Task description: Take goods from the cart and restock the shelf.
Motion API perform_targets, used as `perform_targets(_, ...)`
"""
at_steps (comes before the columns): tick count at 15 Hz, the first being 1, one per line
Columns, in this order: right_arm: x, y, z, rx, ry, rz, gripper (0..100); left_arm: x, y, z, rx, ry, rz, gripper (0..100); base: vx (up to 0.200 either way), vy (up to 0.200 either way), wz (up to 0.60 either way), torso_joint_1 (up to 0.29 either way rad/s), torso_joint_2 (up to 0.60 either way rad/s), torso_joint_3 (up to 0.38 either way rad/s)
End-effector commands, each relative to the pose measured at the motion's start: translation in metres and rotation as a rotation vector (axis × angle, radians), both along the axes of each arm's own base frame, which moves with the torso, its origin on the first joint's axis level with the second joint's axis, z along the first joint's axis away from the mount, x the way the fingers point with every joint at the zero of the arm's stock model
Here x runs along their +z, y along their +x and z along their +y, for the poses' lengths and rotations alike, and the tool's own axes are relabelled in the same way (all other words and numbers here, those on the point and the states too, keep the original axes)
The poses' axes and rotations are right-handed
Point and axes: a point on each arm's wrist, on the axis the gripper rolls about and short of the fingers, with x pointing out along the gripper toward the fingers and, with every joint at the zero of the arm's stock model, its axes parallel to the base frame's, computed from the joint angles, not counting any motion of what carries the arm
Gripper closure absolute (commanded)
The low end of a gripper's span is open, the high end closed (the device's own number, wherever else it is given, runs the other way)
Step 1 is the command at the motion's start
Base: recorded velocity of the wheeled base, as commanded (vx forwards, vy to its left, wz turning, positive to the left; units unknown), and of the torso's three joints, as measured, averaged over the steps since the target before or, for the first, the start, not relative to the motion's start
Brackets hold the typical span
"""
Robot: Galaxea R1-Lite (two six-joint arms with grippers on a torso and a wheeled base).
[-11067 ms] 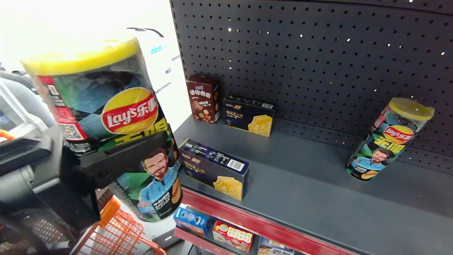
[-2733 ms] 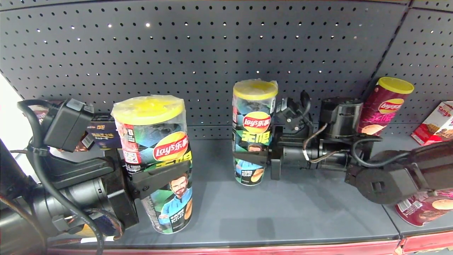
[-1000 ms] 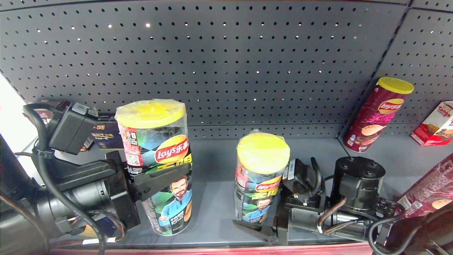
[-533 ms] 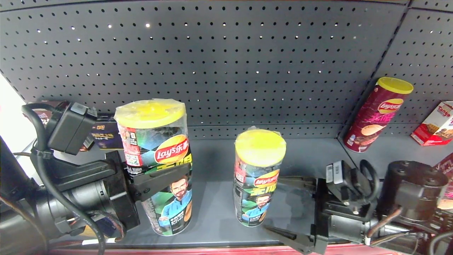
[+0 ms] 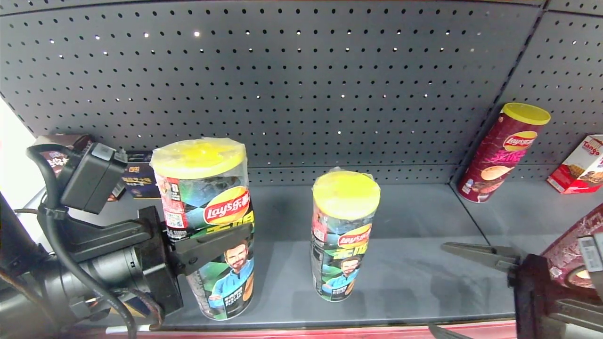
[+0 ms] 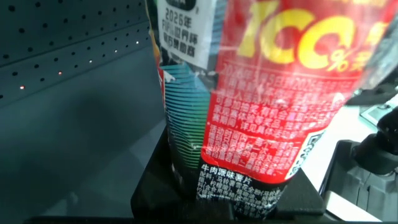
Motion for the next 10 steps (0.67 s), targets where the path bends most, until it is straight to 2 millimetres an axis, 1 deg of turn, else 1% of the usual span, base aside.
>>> perform_targets(1,0.016,-0.043,-0.035,-0.112,0.061,-0.084,0,0.001,-0.003,0.002,0.001,-0.004,-0.007,100,0.000,0.000,0.00,0.000,0.00,0.000)
perform_targets(2,0.013,-0.055,-0.044,-0.139,0.069,-0.085,0,0.001,-0.003,0.002,-0.001,-0.005,-0.008,100,0.000,0.000,0.00,0.000,0.00,0.000)
perform_targets(3,0.011,-0.063,-0.050,-0.160,0.072,-0.086,0,0.002,-0.003,0.002,0.001,-0.006,-0.011,100,0.000,0.000,0.00,0.000,0.00,0.000)
perform_targets(4,0.005,-0.074,-0.058,-0.191,0.071,-0.083,0,0.004,-0.003,0.002,0.001,-0.010,-0.017,100,0.000,0.000,0.00,0.000,0.00,0.000)
perform_targets(6,-0.016,-0.099,-0.078,-0.248,0.086,-0.044,0,0.005,-0.002,0.001,-0.001,-0.010,-0.024,100,0.000,0.000,0.00,0.000,0.00,0.000)
perform_targets(7,-0.025,-0.108,-0.084,-0.267,0.087,-0.029,0,0.006,-0.002,0.001,-0.002,-0.011,-0.025,100,0.000,0.000,0.00,0.000,0.00,0.000)
perform_targets(8,-0.030,-0.112,-0.087,-0.278,0.087,-0.024,0,0.006,-0.002,0.001,-0.001,-0.010,-0.028,100,0.000,0.000,0.00,0.000,0.00,0.000)
perform_targets(10,-0.051,-0.125,-0.097,-0.323,0.085,-0.001,0,0.005,-0.002,0.001,-0.003,0.003,-0.040,100,0.000,0.000,0.00,0.000,0.00,0.000)
